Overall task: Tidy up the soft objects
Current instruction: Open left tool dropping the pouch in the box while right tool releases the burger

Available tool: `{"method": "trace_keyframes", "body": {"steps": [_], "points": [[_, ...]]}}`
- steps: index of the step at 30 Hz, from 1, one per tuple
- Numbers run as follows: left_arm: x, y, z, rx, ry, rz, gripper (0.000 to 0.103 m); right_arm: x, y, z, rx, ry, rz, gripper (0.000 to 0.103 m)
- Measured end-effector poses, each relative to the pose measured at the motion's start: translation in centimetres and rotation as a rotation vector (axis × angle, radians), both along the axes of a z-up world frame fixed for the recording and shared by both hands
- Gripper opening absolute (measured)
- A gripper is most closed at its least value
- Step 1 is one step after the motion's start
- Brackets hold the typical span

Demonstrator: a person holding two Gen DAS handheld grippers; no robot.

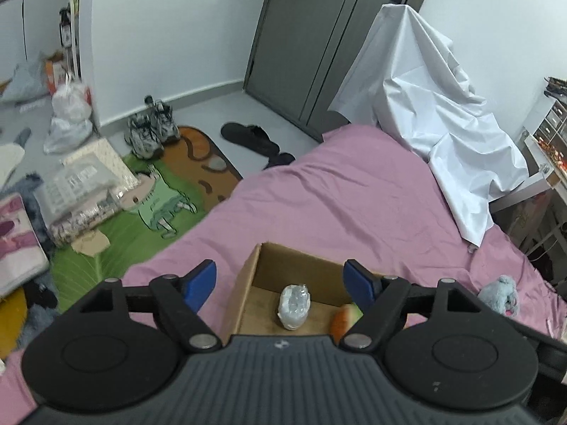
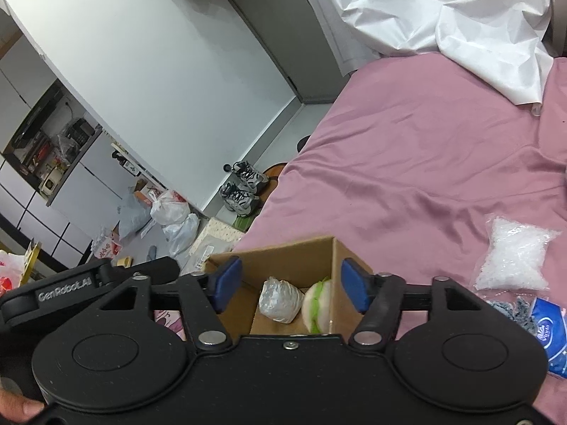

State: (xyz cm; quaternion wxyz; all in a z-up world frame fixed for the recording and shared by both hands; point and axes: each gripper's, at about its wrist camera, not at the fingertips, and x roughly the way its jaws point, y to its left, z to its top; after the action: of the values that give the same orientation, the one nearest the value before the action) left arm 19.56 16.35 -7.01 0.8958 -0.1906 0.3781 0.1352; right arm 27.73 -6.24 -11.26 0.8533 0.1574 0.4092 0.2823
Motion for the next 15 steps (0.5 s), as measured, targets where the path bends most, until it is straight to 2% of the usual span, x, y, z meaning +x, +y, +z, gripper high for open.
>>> {"method": "trace_keyframes", "body": {"steps": [3,7,12,15], "points": [[-0.3,-0.5,0.5,0.023,-0.012,-0.007,0.078,-0.5,-0.5,0.5,-0.001,-0.014,-0.009,0.078],[-0.7,-0.9,0.8,-0.012,-0.024,-0.014,0.079,-1.2,-1.4,1.0,-0.007,-0.032,-0.031,0.091],[-1.1,-1.7,1.4,-0.001,-0.014,-0.009,0.079,-1.9,-2.4,1.8,-0.026,-0.044,-0.01,0.092],[-1.2,-2.1,2.1,0.002,-0.007,-0.012,0.079,-2.3,-3.0,2.4,-0.056,-0.057,-0.01,0.097]]}}
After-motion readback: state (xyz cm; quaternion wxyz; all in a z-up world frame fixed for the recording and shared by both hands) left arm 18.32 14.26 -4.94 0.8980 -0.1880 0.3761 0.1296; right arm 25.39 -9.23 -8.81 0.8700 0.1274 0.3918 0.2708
